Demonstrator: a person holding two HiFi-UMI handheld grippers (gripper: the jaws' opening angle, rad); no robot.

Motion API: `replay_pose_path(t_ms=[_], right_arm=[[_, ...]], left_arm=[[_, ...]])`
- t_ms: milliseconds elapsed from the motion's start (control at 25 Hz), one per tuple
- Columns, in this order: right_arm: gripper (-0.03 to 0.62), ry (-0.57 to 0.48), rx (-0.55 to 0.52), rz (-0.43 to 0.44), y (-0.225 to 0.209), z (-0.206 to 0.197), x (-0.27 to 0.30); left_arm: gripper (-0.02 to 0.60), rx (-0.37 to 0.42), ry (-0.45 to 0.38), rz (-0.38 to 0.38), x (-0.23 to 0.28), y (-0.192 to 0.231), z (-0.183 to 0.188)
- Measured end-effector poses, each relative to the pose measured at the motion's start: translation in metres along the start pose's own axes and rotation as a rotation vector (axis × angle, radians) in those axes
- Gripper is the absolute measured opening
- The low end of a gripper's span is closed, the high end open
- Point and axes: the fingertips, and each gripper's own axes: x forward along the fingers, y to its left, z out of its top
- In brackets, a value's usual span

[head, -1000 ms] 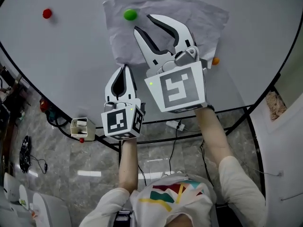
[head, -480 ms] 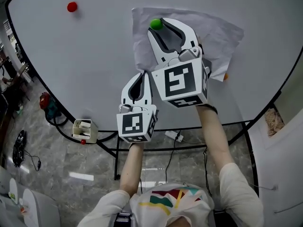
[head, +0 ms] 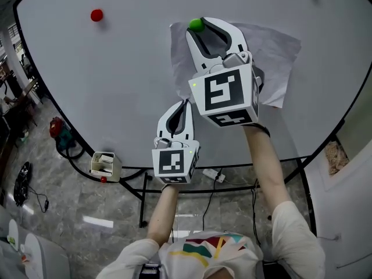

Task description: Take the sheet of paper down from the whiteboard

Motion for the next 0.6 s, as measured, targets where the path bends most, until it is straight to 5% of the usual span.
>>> replay_pose_path(t_ms=[600], right_arm=[[0.132, -0.037, 0.004, -0.066, -0.015, 0.01, 0.007]], left_arm=[[0.046, -0.027, 0.059, 0.069, -0.022, 0.011, -0.02]])
